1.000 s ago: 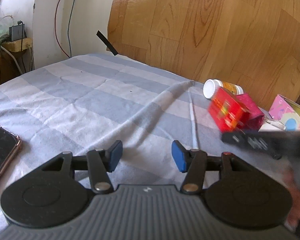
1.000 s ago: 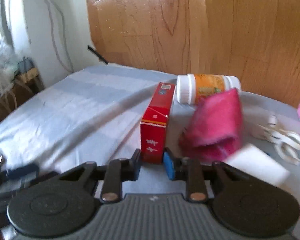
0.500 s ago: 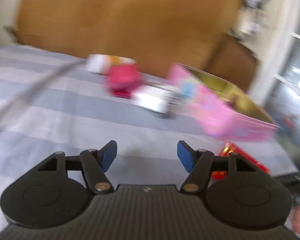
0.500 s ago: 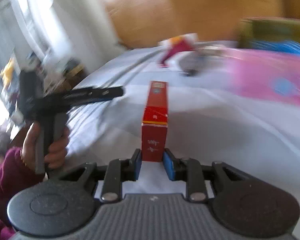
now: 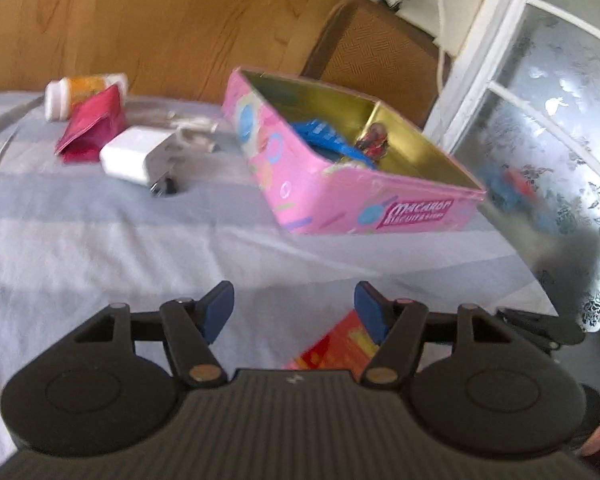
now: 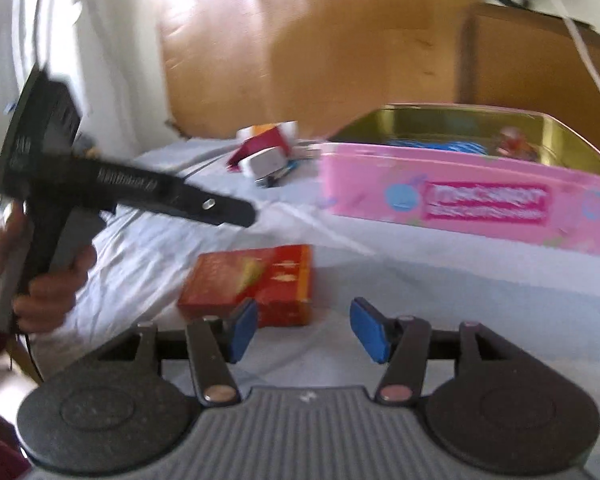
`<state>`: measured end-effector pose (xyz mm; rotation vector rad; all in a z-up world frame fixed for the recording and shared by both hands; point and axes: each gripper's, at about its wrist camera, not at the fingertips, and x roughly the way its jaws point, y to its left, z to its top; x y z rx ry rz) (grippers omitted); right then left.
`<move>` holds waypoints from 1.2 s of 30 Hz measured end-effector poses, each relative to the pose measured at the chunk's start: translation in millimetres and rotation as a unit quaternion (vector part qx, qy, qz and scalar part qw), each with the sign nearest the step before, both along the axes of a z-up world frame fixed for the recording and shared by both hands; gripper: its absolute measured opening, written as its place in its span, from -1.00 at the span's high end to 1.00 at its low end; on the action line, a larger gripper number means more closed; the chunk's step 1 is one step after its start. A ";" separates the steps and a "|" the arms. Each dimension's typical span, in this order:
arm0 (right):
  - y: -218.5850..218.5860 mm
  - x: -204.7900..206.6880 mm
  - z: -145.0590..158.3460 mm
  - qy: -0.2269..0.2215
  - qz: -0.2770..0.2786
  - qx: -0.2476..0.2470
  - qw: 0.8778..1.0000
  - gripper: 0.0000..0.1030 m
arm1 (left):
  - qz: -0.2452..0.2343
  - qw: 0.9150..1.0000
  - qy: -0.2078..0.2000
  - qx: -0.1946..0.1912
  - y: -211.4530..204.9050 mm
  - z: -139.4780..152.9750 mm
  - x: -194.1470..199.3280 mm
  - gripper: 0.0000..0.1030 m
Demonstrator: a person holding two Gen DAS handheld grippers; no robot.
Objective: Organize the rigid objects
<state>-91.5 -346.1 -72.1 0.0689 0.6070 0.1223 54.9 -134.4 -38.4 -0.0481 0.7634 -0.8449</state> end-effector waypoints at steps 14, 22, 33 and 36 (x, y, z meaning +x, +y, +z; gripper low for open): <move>9.4 13.9 0.5 -0.017 0.052 -0.046 0.997 0.07 | 0.001 0.999 0.032 0.027 -27.9 9.9 -21.6 -0.07; -41.2 20.5 54.4 -0.111 -0.025 -0.051 0.992 0.07 | -0.034 0.998 -0.059 -0.008 -90.7 72.0 6.2 -0.08; -104.0 108.2 66.2 0.001 -0.113 -0.046 0.993 0.11 | -0.036 0.999 -0.037 0.006 -173.9 57.5 89.2 -0.11; -112.5 119.3 61.3 0.011 -0.132 -0.061 0.989 0.07 | -0.028 0.998 -0.055 0.035 -187.6 53.5 91.0 -0.24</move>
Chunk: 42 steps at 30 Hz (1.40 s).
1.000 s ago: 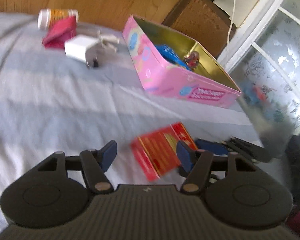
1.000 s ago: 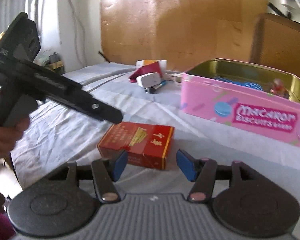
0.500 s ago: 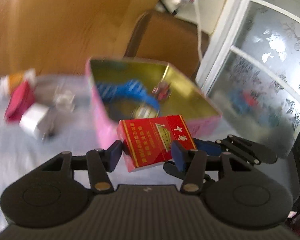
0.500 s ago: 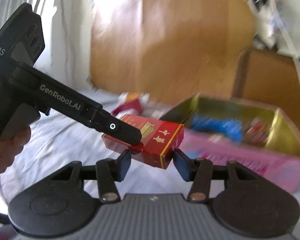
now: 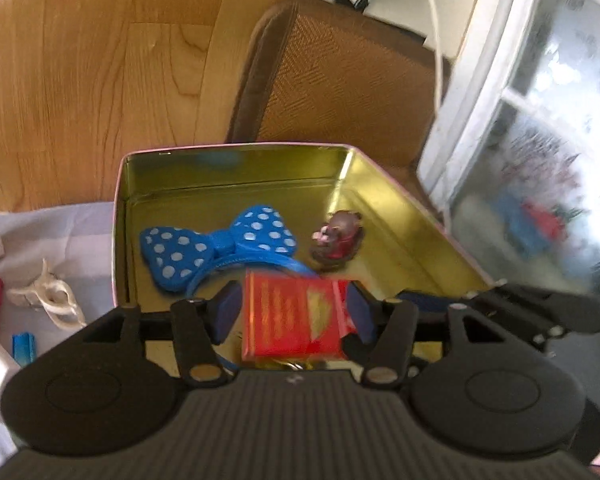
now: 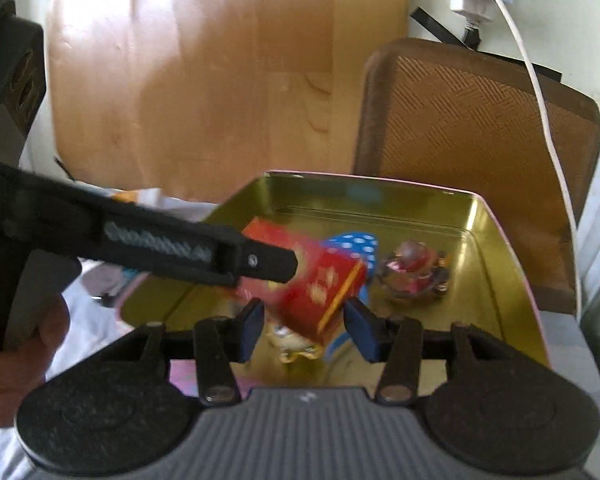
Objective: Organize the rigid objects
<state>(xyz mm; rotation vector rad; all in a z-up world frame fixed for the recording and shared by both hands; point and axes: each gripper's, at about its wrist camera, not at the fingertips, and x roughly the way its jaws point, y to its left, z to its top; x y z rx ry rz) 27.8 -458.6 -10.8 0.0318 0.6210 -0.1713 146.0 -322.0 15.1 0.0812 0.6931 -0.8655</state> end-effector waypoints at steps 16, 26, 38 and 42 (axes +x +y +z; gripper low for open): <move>-6.3 -10.2 3.7 -0.003 -0.084 -0.041 0.996 -0.10 | 0.114 0.981 -0.150 0.040 49.4 18.3 -50.1 -0.37; 24.1 -25.1 23.3 -0.029 -0.135 -0.069 0.988 -0.21 | 0.182 0.971 -0.151 0.044 107.6 7.8 -78.8 -0.37; 81.7 -27.1 32.2 -0.021 -0.130 -0.101 0.986 -0.23 | 0.243 0.964 -0.105 0.037 179.6 -14.2 -77.3 -0.37; 111.5 -20.2 35.7 -0.023 -0.113 -0.115 0.987 -0.24 | 0.262 0.960 -0.097 0.032 204.0 -18.5 -74.2 -0.37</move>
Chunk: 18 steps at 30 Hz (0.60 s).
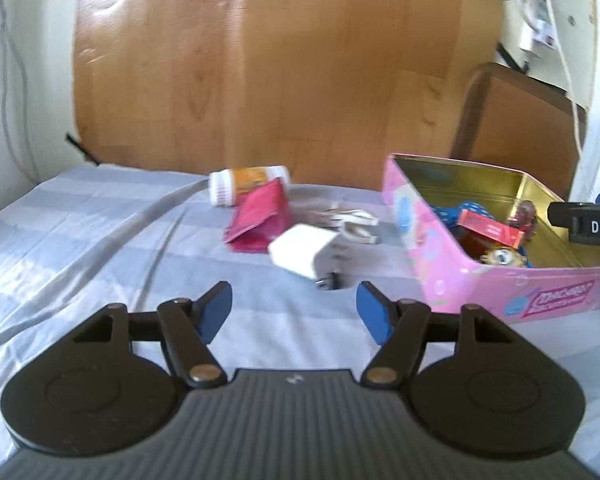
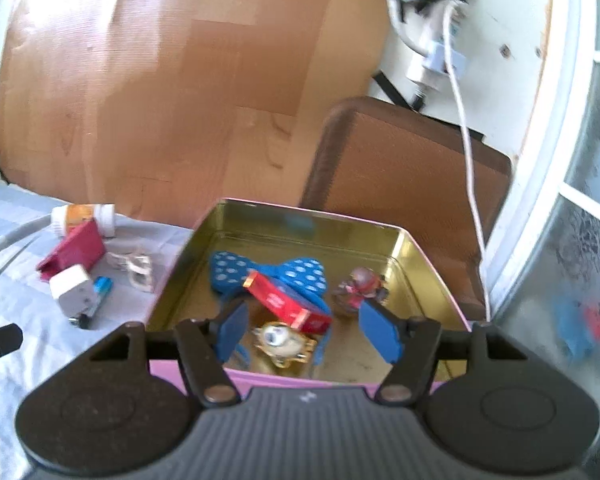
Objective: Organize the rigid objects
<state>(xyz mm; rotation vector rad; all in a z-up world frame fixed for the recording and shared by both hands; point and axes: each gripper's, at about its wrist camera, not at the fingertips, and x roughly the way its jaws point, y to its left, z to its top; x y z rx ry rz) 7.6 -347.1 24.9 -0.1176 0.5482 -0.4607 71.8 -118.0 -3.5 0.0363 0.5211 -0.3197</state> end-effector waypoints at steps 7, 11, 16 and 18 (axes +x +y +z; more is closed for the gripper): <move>50.9 13.9 2.5 0.004 0.034 -0.024 0.999 -0.26 | 0.034 0.999 0.006 -0.015 39.6 -2.8 3.8 -0.37; 72.0 20.6 2.6 0.008 0.049 -0.033 0.998 -0.26 | 0.048 0.999 0.009 -0.021 59.2 -3.8 7.0 -0.37; 94.6 22.5 2.9 -0.005 0.092 -0.011 0.996 -0.29 | 0.072 0.997 0.007 -0.030 93.8 -5.5 16.2 -0.37; 105.6 23.8 -0.8 -0.012 0.146 0.017 0.989 -0.31 | 0.087 0.996 0.010 -0.030 113.5 -9.3 25.0 -0.37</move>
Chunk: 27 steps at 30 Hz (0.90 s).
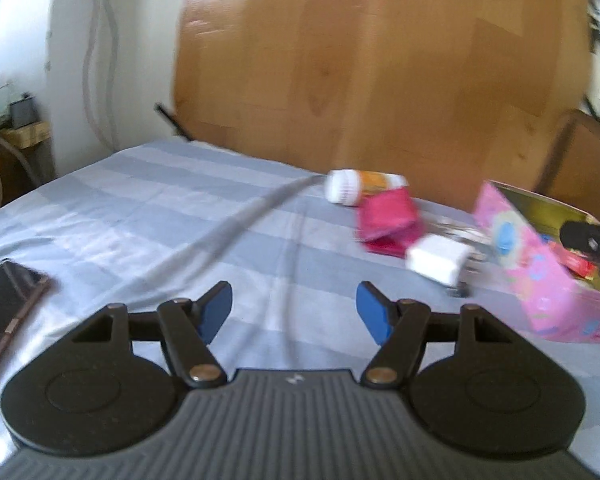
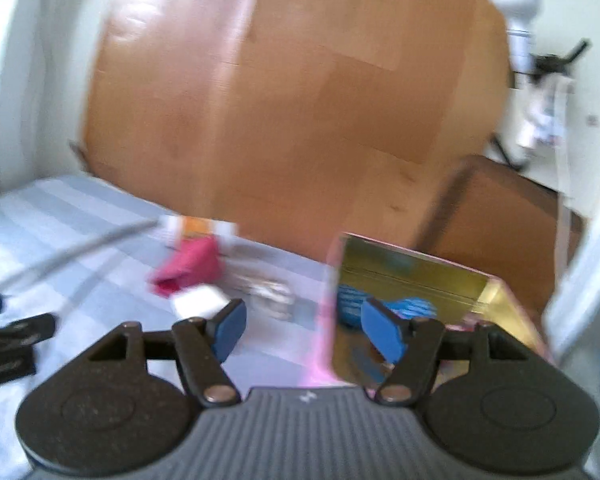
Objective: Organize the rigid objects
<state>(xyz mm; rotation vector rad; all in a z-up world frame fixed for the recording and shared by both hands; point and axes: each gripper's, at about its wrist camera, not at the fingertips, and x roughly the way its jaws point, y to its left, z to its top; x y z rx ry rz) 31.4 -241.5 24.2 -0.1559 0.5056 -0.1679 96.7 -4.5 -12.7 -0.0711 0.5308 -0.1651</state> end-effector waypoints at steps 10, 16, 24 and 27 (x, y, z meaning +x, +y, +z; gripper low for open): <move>40.5 110.7 -28.6 0.032 0.066 0.073 0.995 -0.24 | 0.034 0.999 0.019 -0.034 58.1 -33.4 28.7 -0.35; 8.9 226.1 -65.8 0.138 0.011 0.115 0.984 -0.29 | 0.013 1.000 0.004 -0.028 51.2 -29.1 23.7 -0.35; 57.6 162.2 -71.6 0.182 0.349 0.072 0.916 -0.09 | -0.004 0.989 0.018 -0.147 83.6 -35.1 27.6 -0.36; 68.0 87.9 -67.4 0.194 0.463 0.014 0.865 -0.18 | -0.061 0.982 0.006 -0.179 85.8 -32.9 20.1 -0.45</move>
